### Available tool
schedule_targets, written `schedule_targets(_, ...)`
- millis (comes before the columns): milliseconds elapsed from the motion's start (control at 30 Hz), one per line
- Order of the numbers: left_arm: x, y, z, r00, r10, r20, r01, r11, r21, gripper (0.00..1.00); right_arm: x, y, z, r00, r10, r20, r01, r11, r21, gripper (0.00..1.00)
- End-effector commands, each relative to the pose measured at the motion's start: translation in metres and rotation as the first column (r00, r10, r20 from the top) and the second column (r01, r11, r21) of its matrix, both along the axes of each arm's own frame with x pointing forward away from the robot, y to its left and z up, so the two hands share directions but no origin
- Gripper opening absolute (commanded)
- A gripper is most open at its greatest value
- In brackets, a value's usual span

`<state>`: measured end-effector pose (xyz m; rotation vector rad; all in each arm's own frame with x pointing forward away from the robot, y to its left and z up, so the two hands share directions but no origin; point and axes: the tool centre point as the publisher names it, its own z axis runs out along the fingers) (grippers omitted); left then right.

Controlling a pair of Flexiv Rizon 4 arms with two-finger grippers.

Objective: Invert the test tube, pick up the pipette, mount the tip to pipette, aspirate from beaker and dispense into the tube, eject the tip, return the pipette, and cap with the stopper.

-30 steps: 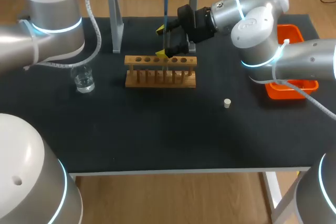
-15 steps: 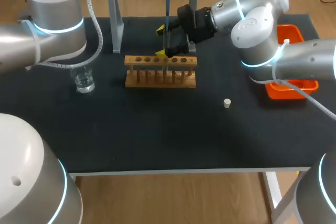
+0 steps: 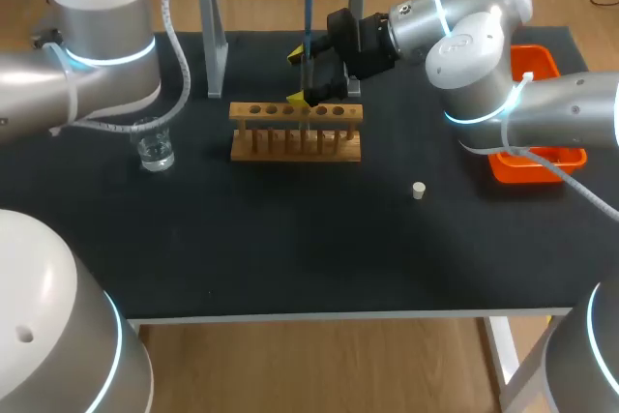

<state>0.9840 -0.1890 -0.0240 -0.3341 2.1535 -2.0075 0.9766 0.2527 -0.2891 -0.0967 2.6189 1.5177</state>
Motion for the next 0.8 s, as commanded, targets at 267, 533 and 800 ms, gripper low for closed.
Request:
schedule_targets(267,0.0035,0.0029,-0.0056,1.0,-0.004,-0.003,0.004,1.0,-0.008,0.0,0.0006,-0.0008,0.0012,1.0,0.003,-0.003,-0.003,1.0,-0.004,1.0)
schedule_targets(533,0.0047,0.003,-0.0056,1.0,0.002,0.011,-0.002,1.0,0.006,0.0,0.0006,-0.0008,0.0012,1.0,0.003,-0.003,-0.003,1.0,-0.004,1.0)
schedule_targets(800,0.0031,0.0015,-0.0048,1.0,0.004,0.02,-0.004,1.0,0.004,0.0,0.0006,-0.0008,0.0012,1.0,0.003,-0.003,-0.003,1.0,-0.004,1.0)
